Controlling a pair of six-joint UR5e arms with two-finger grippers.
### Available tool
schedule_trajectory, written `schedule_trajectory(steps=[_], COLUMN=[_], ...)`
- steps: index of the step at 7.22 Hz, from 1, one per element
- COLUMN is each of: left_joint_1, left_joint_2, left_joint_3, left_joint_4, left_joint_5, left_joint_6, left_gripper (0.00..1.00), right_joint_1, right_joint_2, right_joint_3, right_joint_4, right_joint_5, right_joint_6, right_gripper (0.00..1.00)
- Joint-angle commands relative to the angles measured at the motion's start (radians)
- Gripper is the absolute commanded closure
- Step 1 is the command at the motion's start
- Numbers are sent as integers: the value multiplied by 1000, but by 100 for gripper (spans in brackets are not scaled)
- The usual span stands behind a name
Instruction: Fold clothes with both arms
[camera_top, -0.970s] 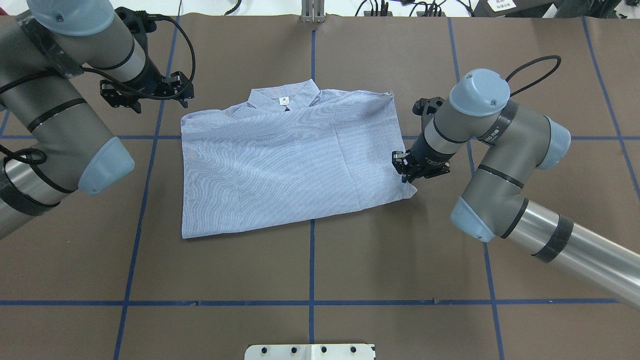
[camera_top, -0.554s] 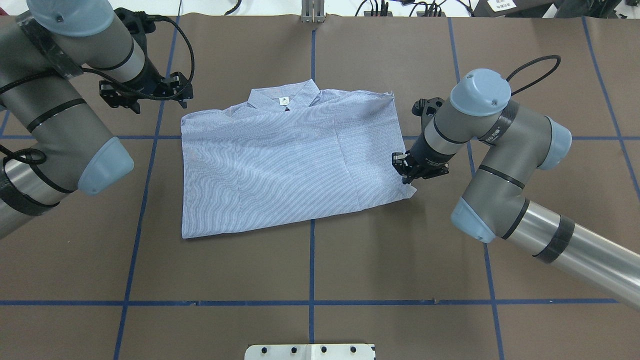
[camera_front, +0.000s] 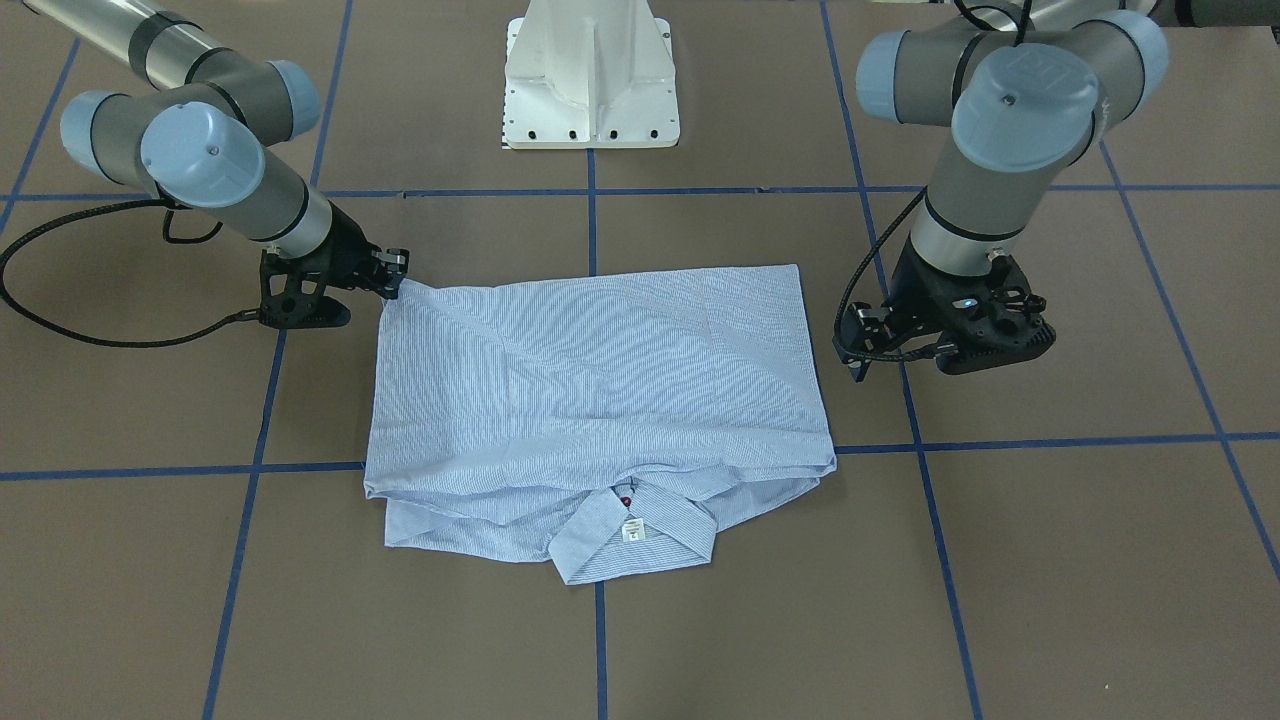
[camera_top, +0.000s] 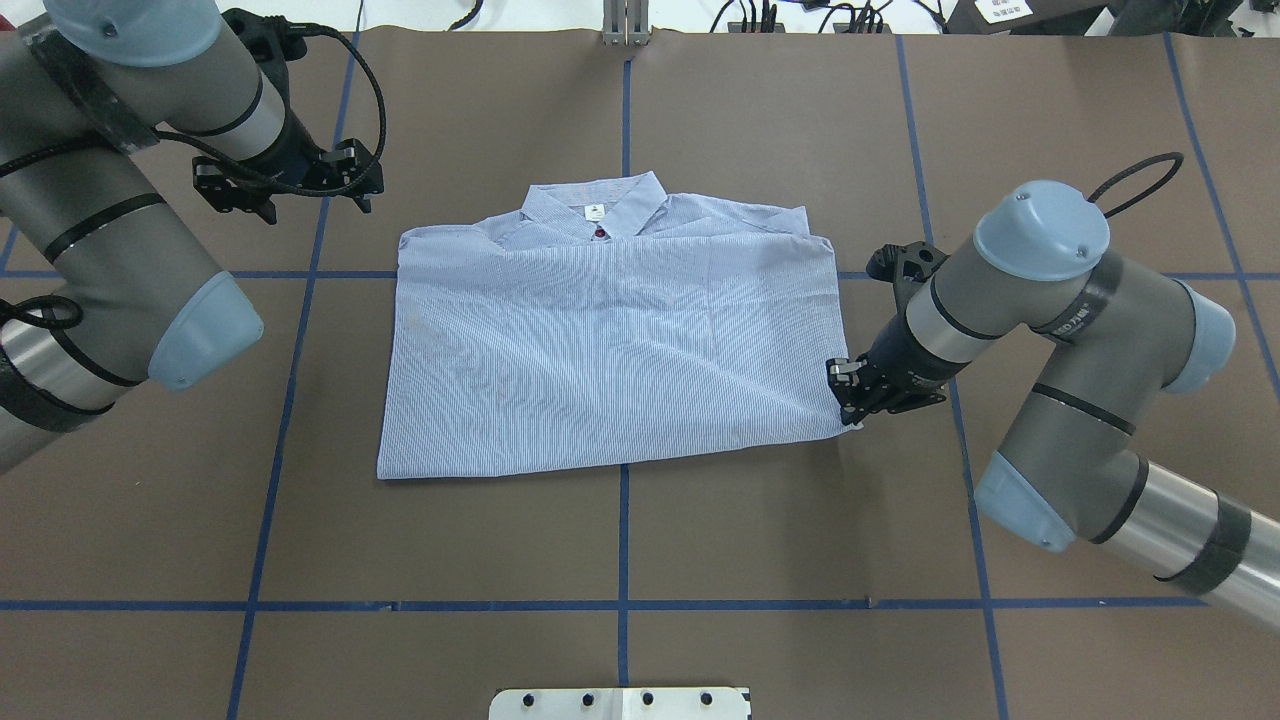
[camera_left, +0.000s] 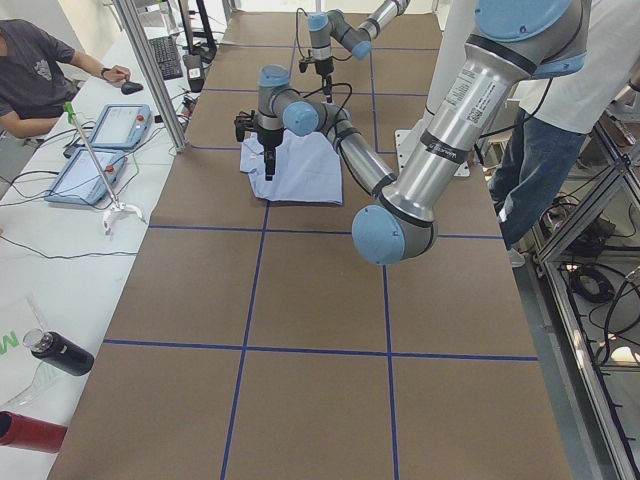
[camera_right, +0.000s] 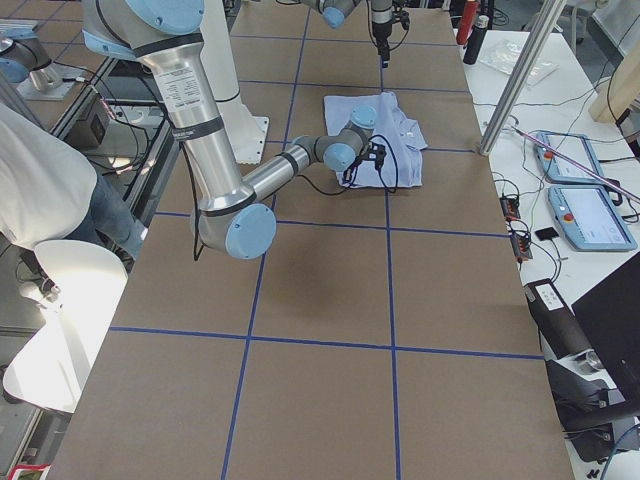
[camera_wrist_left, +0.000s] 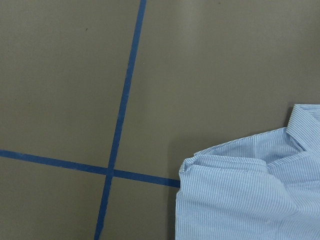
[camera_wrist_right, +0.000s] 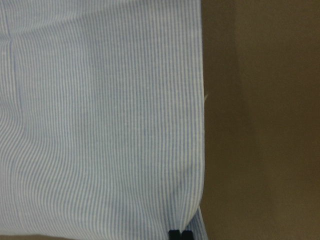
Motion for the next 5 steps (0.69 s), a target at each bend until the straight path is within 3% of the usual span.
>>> schedule_trajectory(steps=[1, 4, 5], left_joint_1=[0, 6, 8], left_joint_2=[5, 5, 3], left_joint_3=[-15, -55, -61], left_joint_4=[11, 14, 40], left_joint_5=[2, 42, 45], left_joint_6=[-2, -45, -45], left_gripper=[2, 2, 2], right_joint_1=[-57, -205, -273], right_joint_2=[-119, -362, -398], right_joint_3=[122, 319, 342], right_joint_4=[1, 1, 1], right_joint_5=[3, 0, 1], right_joint_6=[12, 72, 145], right_gripper=[100, 100, 100])
